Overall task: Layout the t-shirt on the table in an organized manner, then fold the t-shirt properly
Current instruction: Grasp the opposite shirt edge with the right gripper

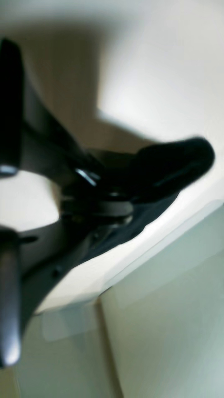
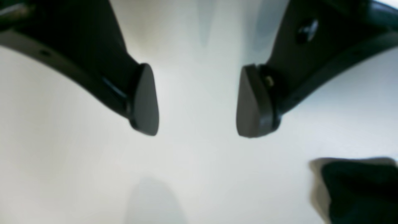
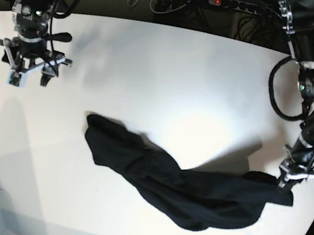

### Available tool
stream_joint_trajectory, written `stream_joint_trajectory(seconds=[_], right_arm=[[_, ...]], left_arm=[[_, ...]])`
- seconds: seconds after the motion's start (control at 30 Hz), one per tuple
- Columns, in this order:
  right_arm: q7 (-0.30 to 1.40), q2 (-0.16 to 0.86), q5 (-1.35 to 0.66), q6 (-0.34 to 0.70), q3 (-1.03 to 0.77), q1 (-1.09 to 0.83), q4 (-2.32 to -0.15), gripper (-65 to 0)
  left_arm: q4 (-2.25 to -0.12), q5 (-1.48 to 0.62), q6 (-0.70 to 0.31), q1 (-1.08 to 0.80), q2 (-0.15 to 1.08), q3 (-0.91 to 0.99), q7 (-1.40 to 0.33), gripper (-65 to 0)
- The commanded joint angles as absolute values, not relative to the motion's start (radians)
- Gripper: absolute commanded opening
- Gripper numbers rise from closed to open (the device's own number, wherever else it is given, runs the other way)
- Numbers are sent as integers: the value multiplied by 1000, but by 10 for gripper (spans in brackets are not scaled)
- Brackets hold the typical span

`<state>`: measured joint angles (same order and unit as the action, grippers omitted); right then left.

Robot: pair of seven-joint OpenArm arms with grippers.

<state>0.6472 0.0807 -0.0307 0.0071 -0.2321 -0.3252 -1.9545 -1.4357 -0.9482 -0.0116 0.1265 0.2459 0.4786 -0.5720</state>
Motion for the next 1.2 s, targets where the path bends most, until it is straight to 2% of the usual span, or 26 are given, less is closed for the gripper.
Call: stream_joint_trajectory(seconds=[0.0,0.13,0.27,0.4,0.57,0.83,1.17], right_arm=[[628,87,-27,22,-211,-314,-1975,-248],[630,105,-27,154,-130,-306,-1975,-248],[634,101,-24,219,-30,-252,-1968,-248],[696,94,-27,219,41,-170,-1966,-229],[792,12,-27,220,73,-54,-1962,-175],[794,-61,-24,217,170,73,-1785,-177],[769,-127,-24,217,170,213,-1549,-177]], left_arm=[[-1492,-1000,-12,120,265,513,-576,-648],[-1586,-1030,-12,24,265,622,-730,-648],[-1590,-1027,-13,-39,265,699,-822,-648],[-1592,-1027,-13,-102,277,710,-866,-648],[-1603,-1033,-24,-194,280,665,-943,-648],[-1603,-1026,-257,-361,305,618,-1001,-648],[-1621,-1026,-289,-481,323,618,-1003,-648]])
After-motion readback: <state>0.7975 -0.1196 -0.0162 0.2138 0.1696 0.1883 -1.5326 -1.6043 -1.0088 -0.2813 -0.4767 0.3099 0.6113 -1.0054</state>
